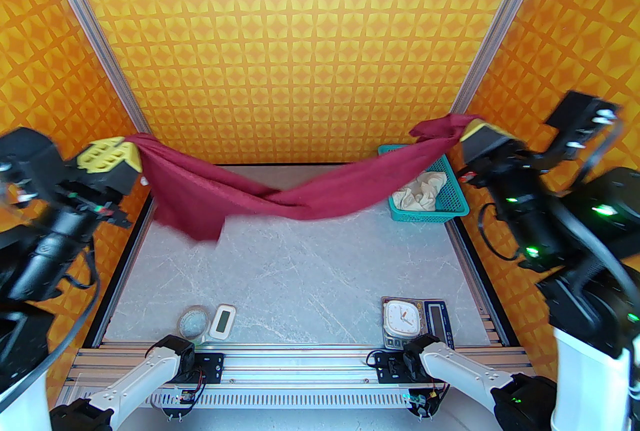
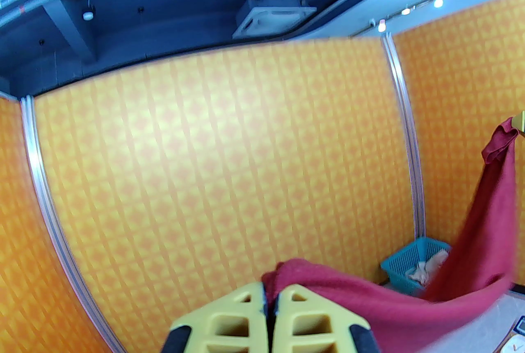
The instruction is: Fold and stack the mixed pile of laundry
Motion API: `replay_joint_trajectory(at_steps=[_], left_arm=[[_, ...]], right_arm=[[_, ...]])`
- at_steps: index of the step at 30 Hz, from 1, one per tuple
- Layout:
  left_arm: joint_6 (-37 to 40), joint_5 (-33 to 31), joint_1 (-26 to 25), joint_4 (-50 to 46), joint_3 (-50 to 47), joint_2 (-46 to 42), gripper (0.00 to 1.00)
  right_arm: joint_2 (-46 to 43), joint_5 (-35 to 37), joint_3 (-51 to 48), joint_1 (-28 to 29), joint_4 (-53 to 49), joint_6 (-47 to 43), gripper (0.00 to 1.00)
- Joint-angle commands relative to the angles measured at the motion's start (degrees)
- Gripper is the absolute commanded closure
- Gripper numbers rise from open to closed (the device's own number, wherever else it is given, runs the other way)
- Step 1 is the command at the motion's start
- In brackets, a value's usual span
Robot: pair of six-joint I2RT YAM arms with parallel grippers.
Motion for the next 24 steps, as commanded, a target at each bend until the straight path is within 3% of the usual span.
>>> replay_joint_trajectory(at_steps=[1,6,13,14,15,16,17,18,21,24], left_arm=[[-1.90,0.50,0.41,-5.08,0.38,10.57,1.00],[-1.56,0.39,1.84,-2.20,-2.67,22.40,1.00],[-4.59,0.85,7.29,14.23,-14.80,39.84,0.99],[-5.57,0.83,8.05,16.07,-14.99,43.11,0.88],[-5.83,0.83,8.51,17.26,-14.84,46.08,0.73],[-6.20,0.83,8.78,18.63,-14.66,48.98,0.52],[-6.45,0.86,8.96,19.49,-14.40,50.99,0.44],[-6.67,0.83,9.10,19.79,-14.01,53.32,0.42],[-7.49,0.83,9.53,16.28,-12.34,55.86,0.37],[-9.94,-2.55,9.85,12.61,-15.96,52.31,0.20]], right_arm=[[6.92,1.70,-0.29,-0.45,-4.43,-0.39,1.00],[16.19,1.53,-6.00,-0.52,1.26,-1.35,1.00],[33.21,-6.68,-19.16,-5.32,19.40,1.89,1.00],[36.75,-7.76,-20.06,-6.59,21.60,2.49,1.00],[40.12,-9.59,-20.08,-7.72,23.05,2.83,0.91],[43.19,-12.36,-19.52,-8.88,23.98,2.96,0.72],[47.61,-15.20,-17.62,-10.14,23.30,3.35,0.51],[51.12,-16.66,-15.09,-11.18,20.48,4.14,0.42],[54.72,-18.51,-12.16,-12.82,15.02,5.05,0.31],[50.17,-17.38,-17.67,-13.43,14.45,4.69,0.24]])
